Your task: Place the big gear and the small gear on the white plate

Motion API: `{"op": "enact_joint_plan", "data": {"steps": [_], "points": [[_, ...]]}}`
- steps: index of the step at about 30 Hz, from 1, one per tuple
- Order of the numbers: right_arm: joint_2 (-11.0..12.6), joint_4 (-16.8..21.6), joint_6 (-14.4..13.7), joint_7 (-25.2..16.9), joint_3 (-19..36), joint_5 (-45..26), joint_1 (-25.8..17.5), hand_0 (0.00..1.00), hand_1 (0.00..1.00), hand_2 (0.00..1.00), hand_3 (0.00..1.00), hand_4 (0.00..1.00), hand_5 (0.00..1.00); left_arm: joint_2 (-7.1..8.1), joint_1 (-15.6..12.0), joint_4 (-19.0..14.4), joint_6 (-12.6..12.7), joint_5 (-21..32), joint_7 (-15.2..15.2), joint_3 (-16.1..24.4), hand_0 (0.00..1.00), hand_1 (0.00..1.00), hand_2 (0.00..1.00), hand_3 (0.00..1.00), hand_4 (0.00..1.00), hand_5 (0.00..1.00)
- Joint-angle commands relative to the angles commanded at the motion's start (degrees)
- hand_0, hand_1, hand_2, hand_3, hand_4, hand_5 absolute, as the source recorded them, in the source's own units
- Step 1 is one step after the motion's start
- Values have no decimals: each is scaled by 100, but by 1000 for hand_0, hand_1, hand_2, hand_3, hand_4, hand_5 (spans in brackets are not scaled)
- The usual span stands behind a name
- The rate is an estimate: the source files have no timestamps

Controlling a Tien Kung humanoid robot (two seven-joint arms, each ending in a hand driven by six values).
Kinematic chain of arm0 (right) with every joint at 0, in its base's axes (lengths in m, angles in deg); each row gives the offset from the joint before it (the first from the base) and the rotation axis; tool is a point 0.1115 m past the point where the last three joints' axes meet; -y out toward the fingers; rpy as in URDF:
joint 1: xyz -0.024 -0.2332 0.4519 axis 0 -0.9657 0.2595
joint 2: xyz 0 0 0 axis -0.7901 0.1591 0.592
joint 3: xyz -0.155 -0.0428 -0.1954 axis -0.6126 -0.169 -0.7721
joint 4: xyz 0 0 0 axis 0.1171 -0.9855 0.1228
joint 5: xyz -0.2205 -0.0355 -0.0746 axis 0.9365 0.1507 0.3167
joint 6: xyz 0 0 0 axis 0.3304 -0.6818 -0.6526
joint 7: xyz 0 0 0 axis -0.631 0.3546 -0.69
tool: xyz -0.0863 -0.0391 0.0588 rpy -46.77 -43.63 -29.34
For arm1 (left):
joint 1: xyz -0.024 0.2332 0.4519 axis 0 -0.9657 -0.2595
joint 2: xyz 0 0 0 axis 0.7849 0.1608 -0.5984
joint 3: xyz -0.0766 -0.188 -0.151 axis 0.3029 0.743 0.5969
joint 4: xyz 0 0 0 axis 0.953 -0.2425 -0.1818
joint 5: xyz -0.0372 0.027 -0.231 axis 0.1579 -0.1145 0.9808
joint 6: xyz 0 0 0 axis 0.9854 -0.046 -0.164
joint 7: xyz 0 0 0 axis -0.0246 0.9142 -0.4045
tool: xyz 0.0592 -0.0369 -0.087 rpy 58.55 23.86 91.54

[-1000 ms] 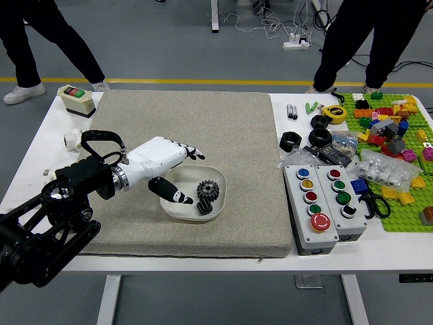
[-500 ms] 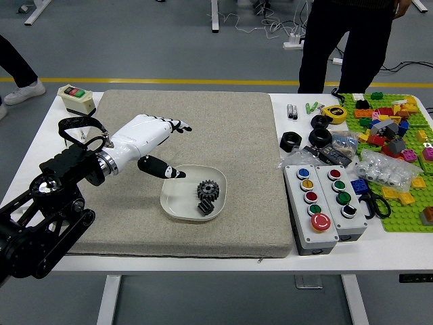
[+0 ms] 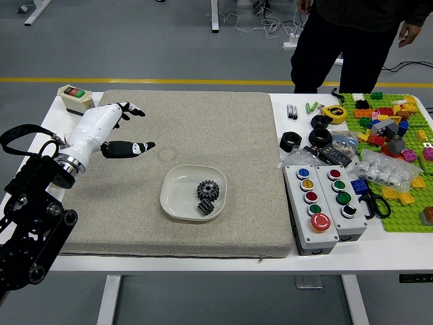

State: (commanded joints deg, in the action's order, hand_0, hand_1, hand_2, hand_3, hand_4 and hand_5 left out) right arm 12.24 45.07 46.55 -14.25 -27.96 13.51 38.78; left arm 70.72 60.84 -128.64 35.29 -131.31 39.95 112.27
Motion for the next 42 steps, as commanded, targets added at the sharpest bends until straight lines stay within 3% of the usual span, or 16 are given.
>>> {"op": "enact_joint_plan", "data": {"steps": [8, 10, 11, 16, 17, 25, 42], "points": [[-3, -1, -1, -1, 19, 22, 4, 743, 770, 816, 768, 928, 728, -66, -287, 48, 170, 1937, 138, 143, 487, 635, 712, 657, 847, 517], [-4, -1, -1, 0, 24, 25, 3, 743, 770, 816, 768, 928, 728, -82, -346, 50, 164, 2421, 159, 166, 487, 635, 712, 657, 847, 517], [-4, -1, -1, 0, 28, 32, 4, 743, 770, 816, 768, 927, 727, -96, -389, 55, 142, 2681, 147, 186, 551, 656, 729, 678, 834, 566], [-3, 1, -2, 0, 22, 36, -1, 743, 770, 816, 768, 927, 727, -129, -509, 85, 30, 3873, 58, 290, 551, 656, 729, 678, 834, 566], [-3, 1, -2, 0, 19, 31, -4, 744, 770, 816, 767, 927, 728, -139, -533, 91, 6, 4097, 20, 320, 660, 714, 764, 766, 826, 761], [-11, 1, -2, 0, -9, 16, -29, 744, 770, 816, 767, 926, 727, -216, -630, 178, 2, 6004, -227, 549, 679, 745, 785, 790, 829, 790], [-33, 6, -20, -6, -36, -16, -97, 744, 770, 816, 767, 926, 727, -115, -901, 251, -355, 5965, -197, 948, 688, 754, 793, 780, 836, 811]]}}
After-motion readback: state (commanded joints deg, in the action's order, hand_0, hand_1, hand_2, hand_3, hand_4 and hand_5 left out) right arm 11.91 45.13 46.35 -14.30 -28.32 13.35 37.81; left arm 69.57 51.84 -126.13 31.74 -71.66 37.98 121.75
